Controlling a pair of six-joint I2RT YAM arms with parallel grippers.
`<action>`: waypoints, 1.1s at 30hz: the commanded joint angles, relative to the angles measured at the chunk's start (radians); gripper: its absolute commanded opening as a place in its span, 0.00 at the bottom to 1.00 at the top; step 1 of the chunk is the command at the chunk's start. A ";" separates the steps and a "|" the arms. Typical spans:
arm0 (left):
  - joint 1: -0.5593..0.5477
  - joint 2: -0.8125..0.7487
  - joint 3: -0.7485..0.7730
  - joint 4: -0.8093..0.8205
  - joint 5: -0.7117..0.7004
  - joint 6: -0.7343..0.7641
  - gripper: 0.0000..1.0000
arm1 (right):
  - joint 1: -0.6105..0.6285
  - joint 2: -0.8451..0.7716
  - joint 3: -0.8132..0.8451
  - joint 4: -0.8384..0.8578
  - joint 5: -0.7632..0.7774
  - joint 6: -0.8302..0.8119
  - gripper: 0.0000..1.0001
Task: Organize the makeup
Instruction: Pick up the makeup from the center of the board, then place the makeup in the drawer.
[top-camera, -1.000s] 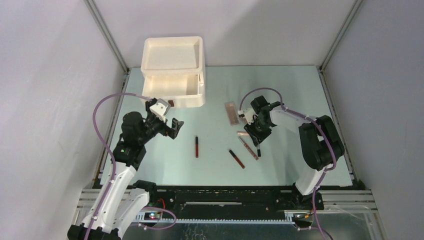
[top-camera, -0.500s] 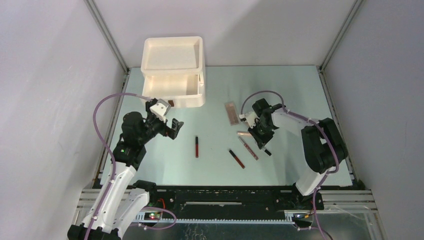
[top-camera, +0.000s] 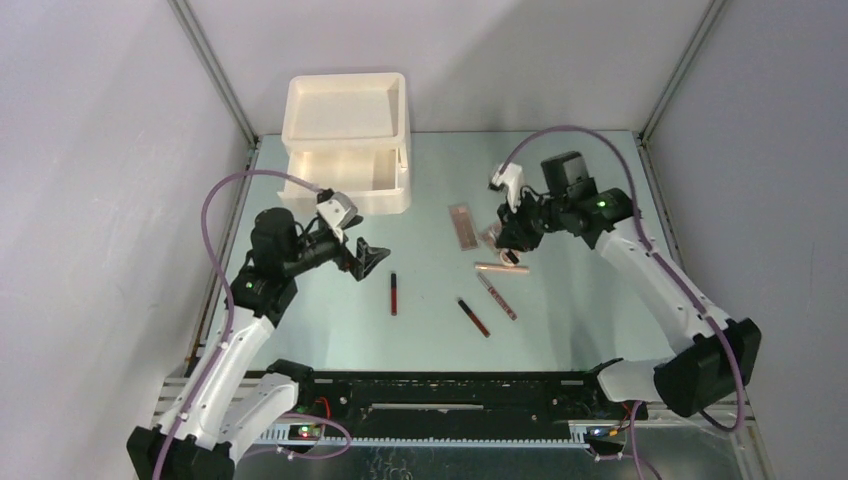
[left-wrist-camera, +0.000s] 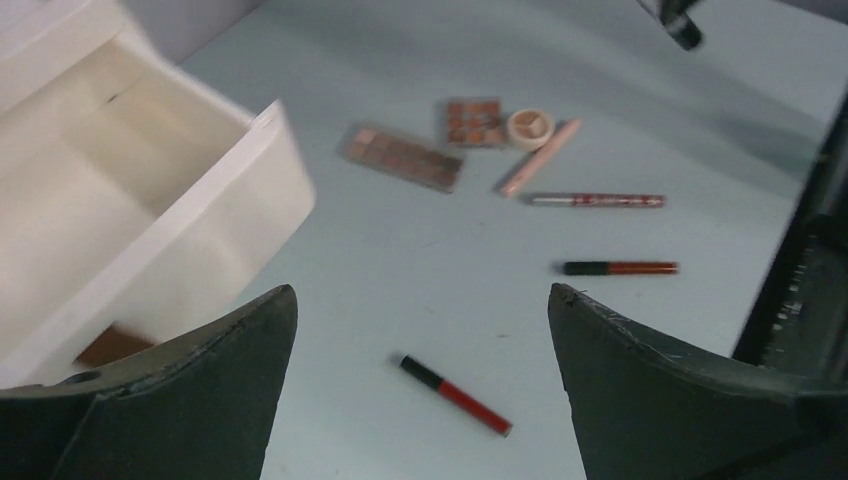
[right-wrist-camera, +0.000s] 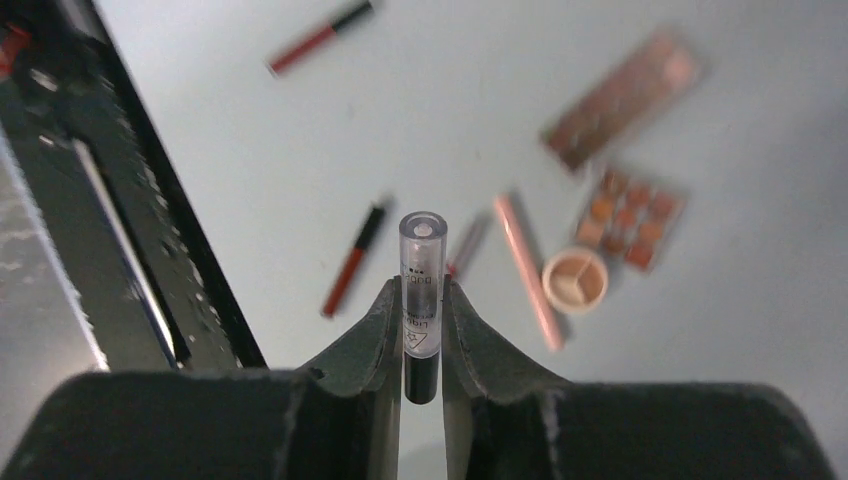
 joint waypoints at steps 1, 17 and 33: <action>-0.079 0.056 0.116 0.034 0.104 -0.038 1.00 | -0.011 -0.073 0.123 0.084 -0.277 0.049 0.14; -0.390 0.301 0.350 0.367 0.176 -0.431 0.93 | -0.014 -0.164 0.121 0.695 -0.618 0.620 0.08; -0.470 0.438 0.396 0.644 0.267 -0.709 0.62 | 0.007 -0.129 0.084 0.899 -0.672 0.852 0.06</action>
